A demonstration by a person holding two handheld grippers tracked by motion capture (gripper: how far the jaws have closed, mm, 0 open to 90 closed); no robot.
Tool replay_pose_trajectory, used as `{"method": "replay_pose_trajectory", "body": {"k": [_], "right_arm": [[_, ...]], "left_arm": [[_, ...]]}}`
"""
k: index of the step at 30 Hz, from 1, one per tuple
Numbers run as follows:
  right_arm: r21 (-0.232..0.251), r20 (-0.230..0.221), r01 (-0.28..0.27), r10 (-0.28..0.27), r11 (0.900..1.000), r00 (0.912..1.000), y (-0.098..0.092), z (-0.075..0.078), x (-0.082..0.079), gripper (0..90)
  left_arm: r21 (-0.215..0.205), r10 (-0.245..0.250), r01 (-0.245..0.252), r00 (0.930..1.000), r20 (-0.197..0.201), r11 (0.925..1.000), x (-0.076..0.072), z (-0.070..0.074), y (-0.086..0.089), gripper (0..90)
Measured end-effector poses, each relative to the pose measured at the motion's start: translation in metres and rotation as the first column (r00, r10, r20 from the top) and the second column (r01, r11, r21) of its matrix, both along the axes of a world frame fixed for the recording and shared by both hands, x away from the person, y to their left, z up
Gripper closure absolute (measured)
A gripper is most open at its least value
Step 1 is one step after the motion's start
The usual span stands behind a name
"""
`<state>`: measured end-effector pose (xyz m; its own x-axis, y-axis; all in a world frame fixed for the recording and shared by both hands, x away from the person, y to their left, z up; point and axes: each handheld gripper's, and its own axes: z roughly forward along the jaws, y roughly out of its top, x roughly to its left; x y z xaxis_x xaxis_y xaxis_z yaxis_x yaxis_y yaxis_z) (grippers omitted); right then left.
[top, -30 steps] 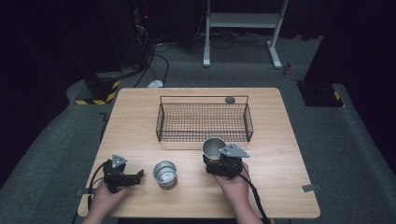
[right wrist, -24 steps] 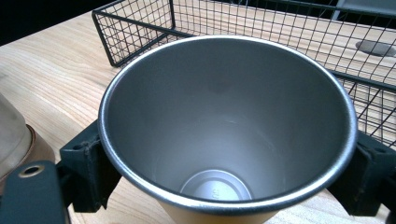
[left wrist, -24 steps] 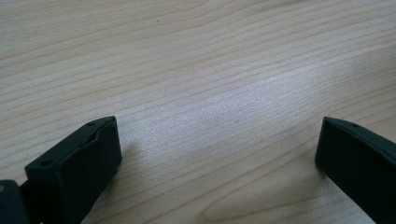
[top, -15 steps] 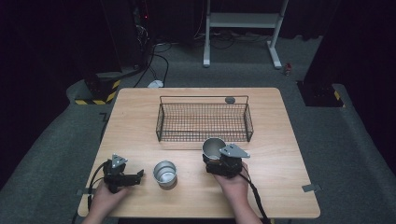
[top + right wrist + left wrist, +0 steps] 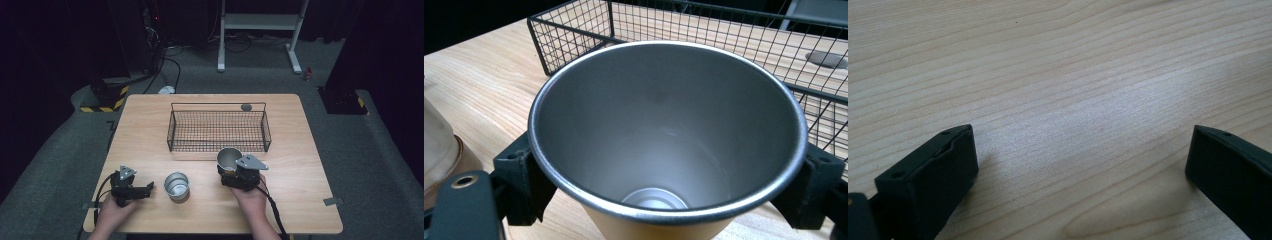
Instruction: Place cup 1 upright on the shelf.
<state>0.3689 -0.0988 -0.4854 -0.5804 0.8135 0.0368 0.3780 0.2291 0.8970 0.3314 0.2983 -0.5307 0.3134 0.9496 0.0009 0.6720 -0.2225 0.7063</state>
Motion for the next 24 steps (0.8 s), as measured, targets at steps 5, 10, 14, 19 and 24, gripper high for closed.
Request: {"method": "replay_pose_trajectory", "body": {"k": [5, 10, 14, 19, 24], "right_arm": [[0.008, 0.016, 0.003, -0.003, 1.000, 0.9999, -0.002, 0.004, -0.001, 13.5], [0.007, 0.027, 0.005, -0.005, 1.000, 0.9996, -0.004, 0.008, -0.002, 13.5], [0.010, 0.034, 0.010, -0.010, 1.000, 0.9994, -0.006, 0.011, -0.003, 13.5], [0.011, 0.043, 0.012, -0.012, 1.000, 0.9990, -0.008, 0.015, -0.004, 13.6], [0.015, 0.053, 0.015, -0.016, 1.000, 0.9985, -0.011, 0.022, -0.004, 13.5]], "left_arm": [[0.000, 0.000, 0.000, 1.0000, 0.000, 1.0000, 0.000, 0.000, 0.000, 0.7], [0.000, 0.000, 0.000, 1.0000, 0.000, 1.0000, 0.000, 0.000, 0.000, 0.6], [0.000, 0.000, 0.000, 1.0000, 0.000, 1.0000, 0.000, 0.000, 0.000, 0.6], [0.000, 0.000, 0.000, 1.0000, 0.001, 1.0000, 0.000, 0.000, 0.000, 0.7], [0.000, 0.000, 0.000, 1.0000, 0.000, 1.0000, 0.000, 0.000, 0.000, 0.6]]}}
